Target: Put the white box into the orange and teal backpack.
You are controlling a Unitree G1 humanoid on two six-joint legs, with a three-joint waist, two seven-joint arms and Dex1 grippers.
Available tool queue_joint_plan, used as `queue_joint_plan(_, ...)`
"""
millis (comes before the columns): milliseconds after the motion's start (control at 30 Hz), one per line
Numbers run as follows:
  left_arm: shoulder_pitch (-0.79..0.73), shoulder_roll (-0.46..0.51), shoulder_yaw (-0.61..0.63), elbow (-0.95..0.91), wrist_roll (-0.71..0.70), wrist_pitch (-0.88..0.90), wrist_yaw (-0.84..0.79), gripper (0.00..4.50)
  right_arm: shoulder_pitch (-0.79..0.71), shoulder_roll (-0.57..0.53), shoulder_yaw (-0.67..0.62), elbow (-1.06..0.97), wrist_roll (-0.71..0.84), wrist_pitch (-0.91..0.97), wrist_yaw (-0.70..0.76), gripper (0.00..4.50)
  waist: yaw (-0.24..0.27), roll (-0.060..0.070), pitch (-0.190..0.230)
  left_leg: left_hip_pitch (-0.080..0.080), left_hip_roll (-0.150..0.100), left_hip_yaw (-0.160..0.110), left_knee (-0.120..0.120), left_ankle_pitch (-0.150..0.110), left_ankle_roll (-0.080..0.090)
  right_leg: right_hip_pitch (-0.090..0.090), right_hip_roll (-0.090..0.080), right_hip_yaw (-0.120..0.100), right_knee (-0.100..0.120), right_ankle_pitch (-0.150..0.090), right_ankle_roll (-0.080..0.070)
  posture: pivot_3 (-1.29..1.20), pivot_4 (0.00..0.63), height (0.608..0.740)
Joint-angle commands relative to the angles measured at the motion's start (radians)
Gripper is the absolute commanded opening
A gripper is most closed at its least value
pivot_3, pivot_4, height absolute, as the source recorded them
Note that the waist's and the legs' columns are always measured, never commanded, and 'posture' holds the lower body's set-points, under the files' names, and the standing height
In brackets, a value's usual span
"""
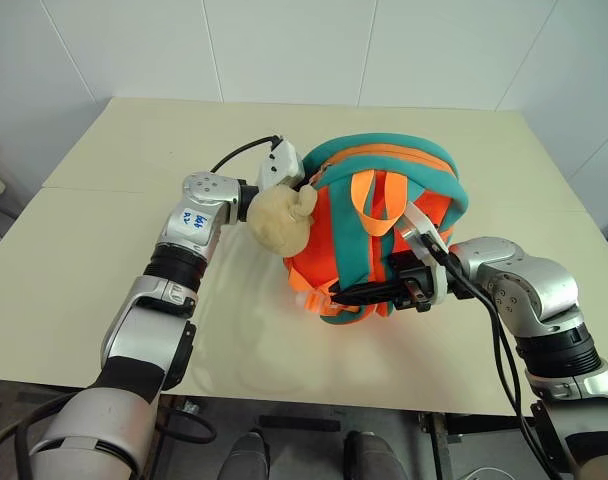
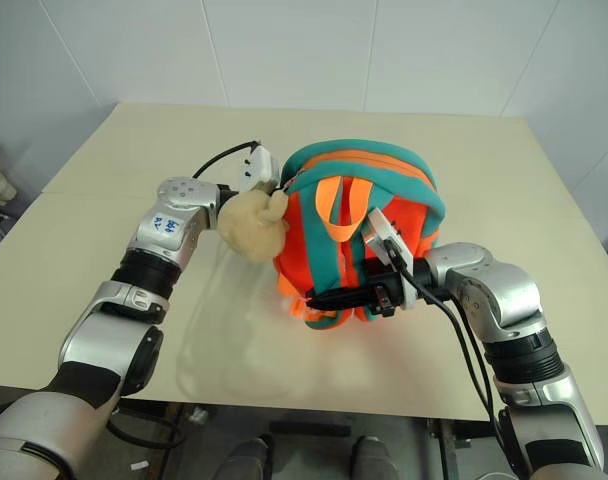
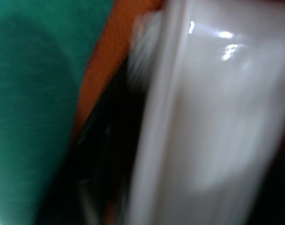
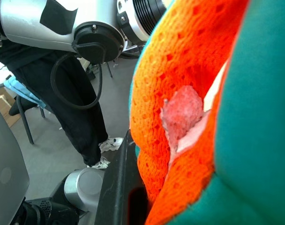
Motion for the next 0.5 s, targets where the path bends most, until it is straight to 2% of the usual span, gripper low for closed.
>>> queue_joint_plan(33, 0.015, 0.048, 0.069, -0.088, -0.036, 0.017, -0.005, 4.23, 0.01, 0.006, -0.007, -0.049, 0.022, -0.007, -0.002, 0.27, -0.002, 0.0, 0.0, 0.0, 0.0, 0.0, 0.0, 0.0, 0.0, 0.0, 0.0, 0.0, 0.0, 0.0, 0.0, 0.0, 0.15, 0.74)
queue_joint_plan(67, 0.037, 0.073, 0.087, -0.127, -0.058, 0.012, -0.037, 4.44, 0.011, 0.005, -0.008, -0.048, 0.021, -0.009, -0.003, 0.27, -0.005, 0.0, 0.0, 0.0, 0.0, 0.0, 0.0, 0.0, 0.0, 0.0, 0.0, 0.0, 0.0, 0.0, 0.0, 0.0, 0.15, 0.74)
queue_joint_plan(200, 0.131, 0.187, 0.141, -0.253, -0.111, -0.003, -0.136, 4.44, 0.016, 0.005, -0.014, -0.038, 0.011, -0.019, -0.01, 0.27, -0.025, 0.0, 0.0, 0.0, 0.0, 0.0, -0.002, 0.001, -0.001, -0.001, 0.0, 0.0, 0.0, 0.0, 0.0, 0.0, 0.15, 0.74)
queue_joint_plan(433, 0.263, 0.359, 0.227, -0.425, -0.169, 0.068, -0.189, 4.44, 0.026, -0.004, -0.012, -0.02, -0.004, -0.037, -0.006, 0.27, -0.023, 0.0, 0.0, 0.0, 0.0, 0.001, -0.002, 0.0, 0.0, -0.001, 0.0, 0.001, -0.001, 0.0, 0.0, 0.0, 0.15, 0.74)
queue_joint_plan(500, 0.307, 0.382, 0.249, -0.487, -0.188, 0.094, -0.175, 4.44, 0.023, -0.005, -0.011, -0.006, -0.013, -0.047, -0.001, 0.27, -0.023, 0.0, 0.0, 0.0, 0.0, 0.0, -0.002, 0.0, 0.001, -0.001, 0.0, 0.001, -0.001, 0.0, 0.0, 0.0, 0.15, 0.74)
